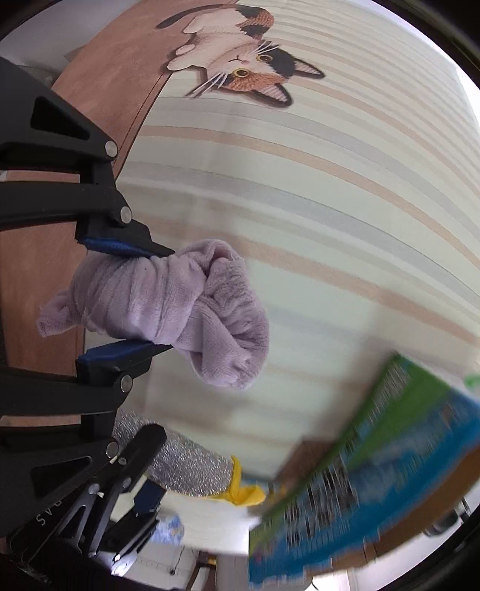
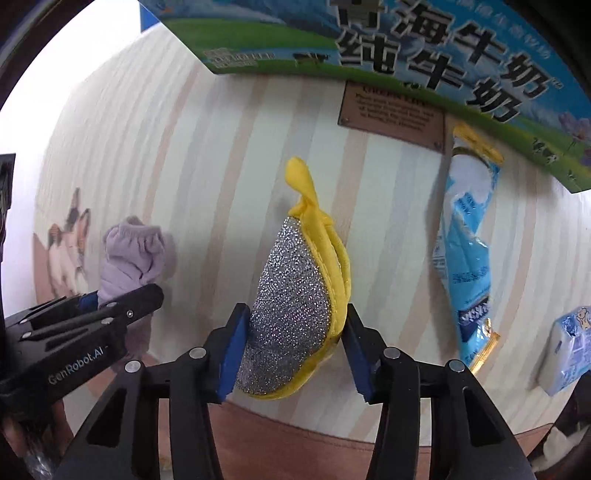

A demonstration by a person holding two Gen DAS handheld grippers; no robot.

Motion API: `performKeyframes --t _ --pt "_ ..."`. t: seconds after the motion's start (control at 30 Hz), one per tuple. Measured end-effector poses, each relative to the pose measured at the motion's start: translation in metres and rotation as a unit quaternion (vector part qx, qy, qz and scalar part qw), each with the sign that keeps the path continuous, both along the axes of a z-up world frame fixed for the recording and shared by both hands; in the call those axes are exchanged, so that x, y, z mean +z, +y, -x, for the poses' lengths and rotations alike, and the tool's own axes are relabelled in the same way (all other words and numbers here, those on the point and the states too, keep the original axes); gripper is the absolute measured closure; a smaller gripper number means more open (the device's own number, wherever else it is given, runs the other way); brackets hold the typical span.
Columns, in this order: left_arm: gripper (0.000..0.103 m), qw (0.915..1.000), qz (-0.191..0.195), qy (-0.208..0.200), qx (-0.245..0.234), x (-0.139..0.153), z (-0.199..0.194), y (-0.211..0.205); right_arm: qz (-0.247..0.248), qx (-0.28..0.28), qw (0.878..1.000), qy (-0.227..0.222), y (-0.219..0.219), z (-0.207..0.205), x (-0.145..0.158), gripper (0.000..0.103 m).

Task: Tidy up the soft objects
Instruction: 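Carry the sock and sponge into the box and open both grippers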

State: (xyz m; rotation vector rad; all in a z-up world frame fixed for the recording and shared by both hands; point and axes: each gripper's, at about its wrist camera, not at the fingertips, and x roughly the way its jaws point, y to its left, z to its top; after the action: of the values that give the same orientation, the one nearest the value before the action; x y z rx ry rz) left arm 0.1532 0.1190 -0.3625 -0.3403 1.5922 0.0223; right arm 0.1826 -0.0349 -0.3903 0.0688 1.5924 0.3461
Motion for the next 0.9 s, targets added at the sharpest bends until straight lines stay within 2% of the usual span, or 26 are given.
performKeyframes --t 0.1,0.27,0.37,0.43,0.53,0.67,0.77,0.9 --pt "0.067 0.9984 0.040 -0.038 -0.009 0.046 -0.006 -0.016 -0.039 0.000 0.999 -0.034 -0.024 0.001 0.052 0.051" --pt "0.067 0.9872 0.099 -0.114 -0.049 0.136 -0.044 -0.057 -0.079 -0.017 0.991 -0.105 -0.067 -0.016 0.152 0.051" --pt "0.067 0.9828 0.107 -0.134 -0.069 0.167 -0.086 -0.080 -0.074 -0.018 0.985 -0.153 -0.091 -0.042 0.203 0.051" --pt "0.066 0.9815 0.097 -0.141 -0.087 0.177 -0.115 -0.095 -0.061 -0.018 0.983 -0.173 -0.095 -0.066 0.220 0.051" --pt "0.067 0.9836 0.077 -0.126 -0.103 0.169 -0.165 -0.108 -0.037 -0.019 0.984 -0.175 -0.099 -0.109 0.220 0.051" --pt "0.067 0.9891 0.095 -0.060 -0.094 0.123 -0.223 -0.116 -0.038 -0.030 0.990 -0.136 -0.116 -0.161 0.194 0.051" --pt "0.067 0.9909 0.093 -0.019 -0.095 0.089 -0.249 -0.123 -0.046 -0.038 0.993 -0.098 -0.126 -0.182 0.170 0.051" --pt "0.067 0.9911 0.084 0.029 -0.099 0.047 -0.259 -0.133 -0.038 -0.030 0.998 -0.050 -0.124 -0.202 0.124 0.051"
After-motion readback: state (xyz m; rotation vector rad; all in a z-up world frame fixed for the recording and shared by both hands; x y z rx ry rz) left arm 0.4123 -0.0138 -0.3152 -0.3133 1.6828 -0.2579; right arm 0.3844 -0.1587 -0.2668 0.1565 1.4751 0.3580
